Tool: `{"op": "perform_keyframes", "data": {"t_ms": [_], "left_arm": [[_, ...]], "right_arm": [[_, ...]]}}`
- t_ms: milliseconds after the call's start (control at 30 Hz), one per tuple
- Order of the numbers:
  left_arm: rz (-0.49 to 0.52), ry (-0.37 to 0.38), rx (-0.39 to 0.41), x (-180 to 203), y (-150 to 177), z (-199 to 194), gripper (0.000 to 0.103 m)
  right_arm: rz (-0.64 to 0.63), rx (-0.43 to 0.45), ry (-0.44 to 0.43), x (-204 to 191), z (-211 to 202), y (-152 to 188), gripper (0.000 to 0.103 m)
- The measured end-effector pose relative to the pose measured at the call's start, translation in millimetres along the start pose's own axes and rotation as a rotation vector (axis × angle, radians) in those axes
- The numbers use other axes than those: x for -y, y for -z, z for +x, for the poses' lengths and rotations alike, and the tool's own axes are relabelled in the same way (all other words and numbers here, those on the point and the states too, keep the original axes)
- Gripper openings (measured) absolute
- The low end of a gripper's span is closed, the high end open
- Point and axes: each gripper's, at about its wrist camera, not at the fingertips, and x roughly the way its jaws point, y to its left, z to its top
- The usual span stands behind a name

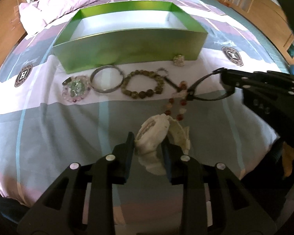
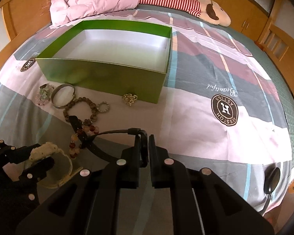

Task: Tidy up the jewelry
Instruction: 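Grasp the white watch with the left tool while the right tool grasps the black-strap watch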

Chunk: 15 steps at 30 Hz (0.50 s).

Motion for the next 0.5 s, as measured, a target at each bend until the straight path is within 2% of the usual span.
{"op": "perform_keyframes", "data": {"t_ms": [67, 133, 167, 200, 367, 467, 500], "left_arm": [[-0.025, -0.031, 0.0, -8.6, -0.9, 0.9, 0.027], [-0.036, -0.015, 0.021, -12.7, -3.6, -5.3, 0.04], [-0.026, -0.016, 0.042, -10.8, -6.4, -10.5, 0.051], [-0.016, -0.012, 0.057, -8.2, -8.7, -13.7, 0.053], [0.049, 0.071, 0.073, 19.3, -22.4, -11.4, 0.053], [0.074, 0.107, 0.042, 32.3, -25.1, 2.0, 0.052], [0.075, 0.119, 0.034, 34.9, -25.6, 5.6, 0.048]], "right_arm": [[0.001, -0.002, -0.002, 0.1, 1.7, 1.0, 0.009], [0.004, -0.004, -0.002, 0.0, 3.5, 1.5, 0.009], [0.006, -0.005, -0.003, -0.2, 3.9, 1.4, 0.009], [0.009, -0.004, -0.004, -0.2, 3.8, 1.1, 0.009], [0.017, 0.012, -0.014, 0.5, -3.3, -0.4, 0.009], [0.025, 0.016, -0.014, 3.4, -6.7, -0.6, 0.009], [0.027, 0.017, -0.016, 4.2, -7.7, 0.0, 0.009]]}}
